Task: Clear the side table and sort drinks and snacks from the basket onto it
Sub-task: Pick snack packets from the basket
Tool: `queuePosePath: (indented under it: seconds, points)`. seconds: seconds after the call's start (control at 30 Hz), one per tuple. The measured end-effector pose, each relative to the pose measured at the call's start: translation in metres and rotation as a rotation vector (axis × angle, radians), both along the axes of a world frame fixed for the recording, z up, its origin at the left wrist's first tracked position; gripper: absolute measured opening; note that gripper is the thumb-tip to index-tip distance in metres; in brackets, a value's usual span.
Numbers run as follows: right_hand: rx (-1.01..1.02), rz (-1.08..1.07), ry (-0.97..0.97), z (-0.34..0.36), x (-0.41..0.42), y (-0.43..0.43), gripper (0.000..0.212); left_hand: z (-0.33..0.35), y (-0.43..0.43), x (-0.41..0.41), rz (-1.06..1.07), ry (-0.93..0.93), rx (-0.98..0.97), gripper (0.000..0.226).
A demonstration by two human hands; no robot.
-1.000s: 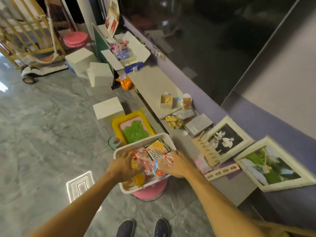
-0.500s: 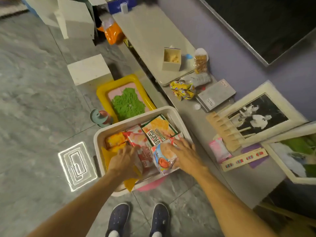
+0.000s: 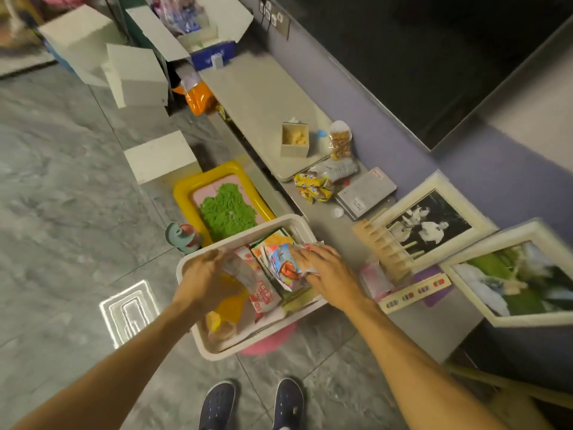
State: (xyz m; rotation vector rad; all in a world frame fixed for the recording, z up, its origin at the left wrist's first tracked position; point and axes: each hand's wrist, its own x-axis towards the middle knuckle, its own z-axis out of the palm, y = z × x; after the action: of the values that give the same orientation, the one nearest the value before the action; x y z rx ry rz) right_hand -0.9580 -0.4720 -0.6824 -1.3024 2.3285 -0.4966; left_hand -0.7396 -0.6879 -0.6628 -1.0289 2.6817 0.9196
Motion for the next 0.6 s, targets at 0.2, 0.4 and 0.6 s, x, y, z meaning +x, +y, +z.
queuePosePath:
  seconds: [0.2,0.4,0.6]
  points:
    - [-0.134,-0.154,-0.021,0.113,-0.011,-0.011,0.065,0.095,-0.018,-0.014,0.145,0.245,-0.025,0.084]
    - [-0.261,-0.277,-0.011,0.244,-0.010,0.001,0.055,0.201,-0.016,-0.024,0.088,0.426,-0.037,0.088]
    - [-0.300,-0.469,0.055,0.349,-0.004,0.035,0.042,0.307,-0.008,-0.042,-0.037,0.540,-0.093,0.086]
